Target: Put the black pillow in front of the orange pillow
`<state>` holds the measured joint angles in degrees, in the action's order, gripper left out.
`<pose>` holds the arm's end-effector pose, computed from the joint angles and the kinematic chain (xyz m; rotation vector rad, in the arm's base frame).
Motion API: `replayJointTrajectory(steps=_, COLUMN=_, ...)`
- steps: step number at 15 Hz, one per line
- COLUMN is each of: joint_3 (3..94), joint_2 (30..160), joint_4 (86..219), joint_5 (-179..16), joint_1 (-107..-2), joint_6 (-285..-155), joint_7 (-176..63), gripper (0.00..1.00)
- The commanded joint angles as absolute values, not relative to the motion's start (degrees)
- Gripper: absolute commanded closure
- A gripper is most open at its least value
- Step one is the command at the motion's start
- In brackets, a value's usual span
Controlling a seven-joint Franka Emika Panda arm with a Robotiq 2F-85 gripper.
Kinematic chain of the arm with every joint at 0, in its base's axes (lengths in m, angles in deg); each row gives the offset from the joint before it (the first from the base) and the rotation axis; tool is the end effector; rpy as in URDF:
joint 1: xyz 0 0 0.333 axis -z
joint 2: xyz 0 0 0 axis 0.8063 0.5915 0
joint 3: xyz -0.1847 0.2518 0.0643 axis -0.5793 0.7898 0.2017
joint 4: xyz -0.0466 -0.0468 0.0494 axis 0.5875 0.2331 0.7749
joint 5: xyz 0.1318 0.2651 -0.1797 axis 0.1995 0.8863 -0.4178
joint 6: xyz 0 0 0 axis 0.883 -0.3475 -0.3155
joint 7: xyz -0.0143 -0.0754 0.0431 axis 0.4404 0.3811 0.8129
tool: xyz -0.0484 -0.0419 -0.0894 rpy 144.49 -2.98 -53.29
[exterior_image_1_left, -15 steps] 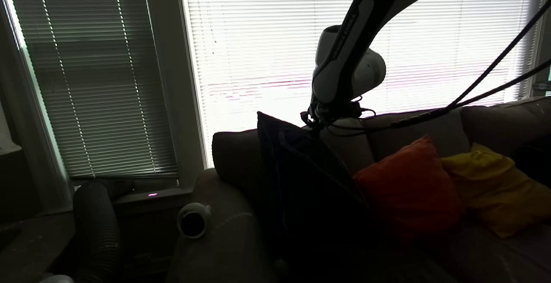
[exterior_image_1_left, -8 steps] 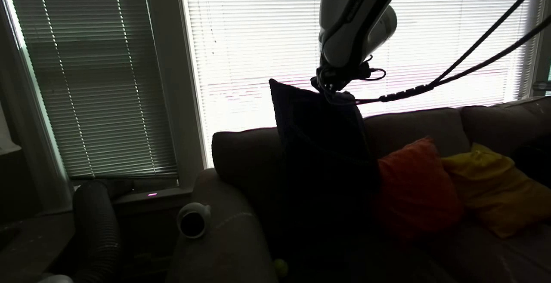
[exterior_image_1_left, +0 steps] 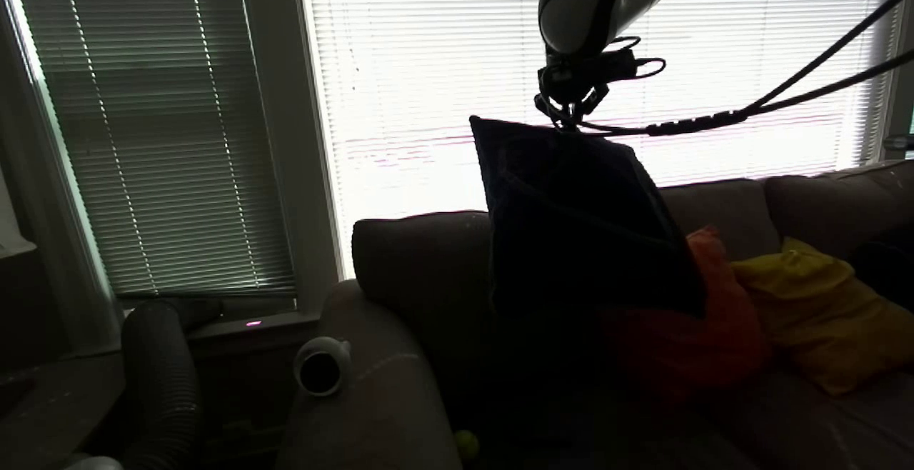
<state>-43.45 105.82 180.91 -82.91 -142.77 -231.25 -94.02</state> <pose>0.5377 0.0151 0.4950 2.5053 -0.9000 0.8401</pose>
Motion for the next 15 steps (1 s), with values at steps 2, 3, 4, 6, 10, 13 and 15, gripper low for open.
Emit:
replayJointTrajectory(steps=2, joint_3=-49.2, joint_2=111.5, joint_4=182.2, joint_5=-80.7, joint_1=-145.1, joint_6=-228.7, joint_7=-93.4, gripper=0.99)
replayJointTrajectory(steps=3, joint_3=-49.4, joint_2=111.1, joint_4=183.2, joint_5=-80.3, joint_1=-144.8, joint_6=-229.8, joint_7=-92.8, gripper=0.99)
replayJointTrajectory(steps=4, joint_3=-49.4, joint_2=111.4, joint_4=184.5, joint_5=-79.9, joint_1=-144.1, joint_6=-230.4, joint_7=-92.8, gripper=0.99)
replayJointTrajectory(steps=6, joint_3=-49.1, joint_2=112.3, joint_4=186.7, joint_5=-79.2, joint_1=-142.5, joint_6=-230.1, joint_7=-93.1, gripper=0.99)
replayJointTrajectory(steps=10, joint_3=-48.3, joint_2=114.9, joint_4=190.2, joint_5=-78.0, joint_1=-138.1, joint_6=-229.3, joint_7=-94.0, gripper=0.99)
replayJointTrajectory(steps=13, joint_3=-48.0, joint_2=117.5, joint_4=191.3, joint_5=-77.5, joint_1=-134.4, joint_6=-228.9, joint_7=-95.2, gripper=0.99)
replayJointTrajectory(steps=15, joint_3=-47.1, joint_2=118.6, joint_4=192.2, joint_5=-76.8, joint_1=-131.5, joint_6=-231.8, joint_7=-95.8, gripper=0.99)
